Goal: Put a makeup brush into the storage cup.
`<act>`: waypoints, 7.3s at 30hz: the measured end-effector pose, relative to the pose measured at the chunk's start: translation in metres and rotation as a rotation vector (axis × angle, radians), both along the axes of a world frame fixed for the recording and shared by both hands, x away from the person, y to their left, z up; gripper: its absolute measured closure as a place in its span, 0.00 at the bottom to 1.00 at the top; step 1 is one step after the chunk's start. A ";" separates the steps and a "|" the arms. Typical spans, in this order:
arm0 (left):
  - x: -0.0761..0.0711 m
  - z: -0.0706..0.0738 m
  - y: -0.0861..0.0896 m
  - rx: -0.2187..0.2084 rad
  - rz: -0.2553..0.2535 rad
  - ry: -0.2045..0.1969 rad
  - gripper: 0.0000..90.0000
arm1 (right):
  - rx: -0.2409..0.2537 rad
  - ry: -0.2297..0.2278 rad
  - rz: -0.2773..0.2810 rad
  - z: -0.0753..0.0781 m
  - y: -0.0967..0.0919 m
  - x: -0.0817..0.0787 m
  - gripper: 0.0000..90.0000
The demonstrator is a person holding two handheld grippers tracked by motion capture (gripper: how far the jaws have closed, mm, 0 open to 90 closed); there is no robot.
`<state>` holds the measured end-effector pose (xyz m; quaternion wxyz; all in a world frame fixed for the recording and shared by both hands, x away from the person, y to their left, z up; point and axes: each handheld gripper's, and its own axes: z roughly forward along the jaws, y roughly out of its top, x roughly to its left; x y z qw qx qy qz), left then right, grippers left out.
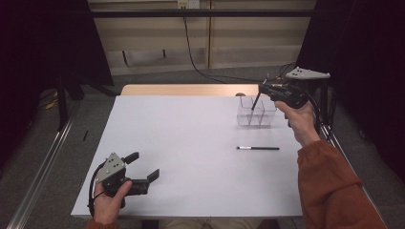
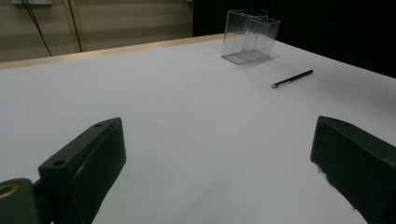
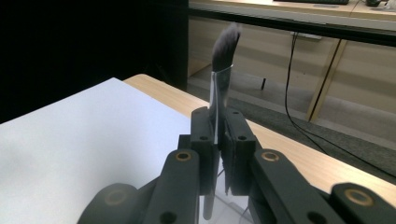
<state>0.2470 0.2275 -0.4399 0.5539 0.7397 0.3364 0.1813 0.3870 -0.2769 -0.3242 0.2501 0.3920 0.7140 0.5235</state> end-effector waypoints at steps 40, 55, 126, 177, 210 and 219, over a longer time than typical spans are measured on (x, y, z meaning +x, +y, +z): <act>0.001 0.000 0.004 -0.005 0.008 -0.003 0.04 | -0.026 0.064 -0.054 -0.026 0.009 0.044 0.94; 0.002 0.000 0.005 -0.004 0.018 -0.009 0.04 | -0.026 0.093 -0.061 -0.040 0.009 0.045 0.94; 0.002 0.002 0.013 -0.026 0.055 -0.046 0.04 | 0.096 0.073 -0.073 -0.070 -0.013 0.003 0.15; -0.001 0.003 0.015 -0.031 0.052 -0.048 0.04 | 0.092 0.041 -0.072 -0.092 -0.027 -0.120 0.03; -0.008 0.004 0.014 -0.028 0.044 -0.059 0.04 | 0.101 0.033 -0.108 -0.110 -0.044 -0.188 0.03; -0.007 0.003 0.016 -0.024 0.048 -0.059 0.04 | 0.104 0.033 -0.104 -0.110 -0.044 -0.183 0.03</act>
